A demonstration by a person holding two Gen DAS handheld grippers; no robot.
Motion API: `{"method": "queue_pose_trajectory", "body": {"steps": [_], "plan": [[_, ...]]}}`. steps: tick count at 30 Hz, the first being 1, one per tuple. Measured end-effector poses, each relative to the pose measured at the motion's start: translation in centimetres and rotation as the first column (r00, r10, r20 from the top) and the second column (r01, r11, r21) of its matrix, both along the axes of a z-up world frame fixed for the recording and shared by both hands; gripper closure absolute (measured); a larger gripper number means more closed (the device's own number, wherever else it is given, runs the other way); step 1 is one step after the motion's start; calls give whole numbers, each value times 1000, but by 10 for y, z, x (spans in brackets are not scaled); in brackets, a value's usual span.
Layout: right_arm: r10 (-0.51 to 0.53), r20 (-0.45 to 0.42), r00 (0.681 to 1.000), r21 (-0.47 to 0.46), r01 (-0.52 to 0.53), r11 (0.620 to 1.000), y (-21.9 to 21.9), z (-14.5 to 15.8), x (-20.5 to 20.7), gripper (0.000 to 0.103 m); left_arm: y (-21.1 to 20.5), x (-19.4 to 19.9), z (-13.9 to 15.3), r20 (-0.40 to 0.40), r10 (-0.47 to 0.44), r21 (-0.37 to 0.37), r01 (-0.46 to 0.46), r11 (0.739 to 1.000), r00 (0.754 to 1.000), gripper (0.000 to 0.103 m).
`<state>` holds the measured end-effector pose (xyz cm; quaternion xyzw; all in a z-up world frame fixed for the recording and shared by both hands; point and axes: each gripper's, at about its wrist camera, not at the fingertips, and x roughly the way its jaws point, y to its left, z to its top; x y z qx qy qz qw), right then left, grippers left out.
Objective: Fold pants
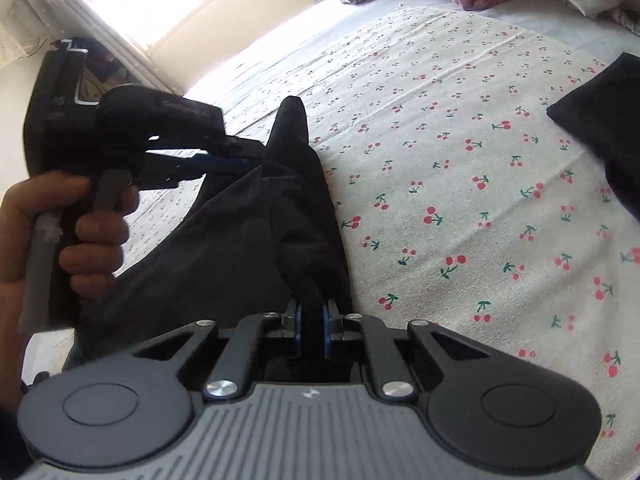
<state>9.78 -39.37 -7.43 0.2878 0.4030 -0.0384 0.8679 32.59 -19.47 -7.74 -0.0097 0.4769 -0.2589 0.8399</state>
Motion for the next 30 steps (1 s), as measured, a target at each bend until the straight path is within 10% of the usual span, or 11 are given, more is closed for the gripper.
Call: {"method": "queue_pose_trajectory", "body": {"steps": [8,14,24,28,30], "plan": [[-219,-115,969,218,240,946,-60,-29,-9,103,159,-36,6,-19,300,-67,-301,951,954,12],[-117,-30,993,-46,116,992,-27,3,1,70,273,-66,-6,-41,534,-117,-535,837,844,19],[200,78,977,-301,-168,939,56,19,20,70,272,-68,-45,-31,487,-31,-488,872,873,26],[327,63,943,-341,-288,895,91,20,18,70,266,-64,-48,-21,484,-15,-485,875,875,92],[338,52,940,-336,-303,892,95,17,21,70,263,-64,-46,11,488,12,-488,873,873,102]]}}
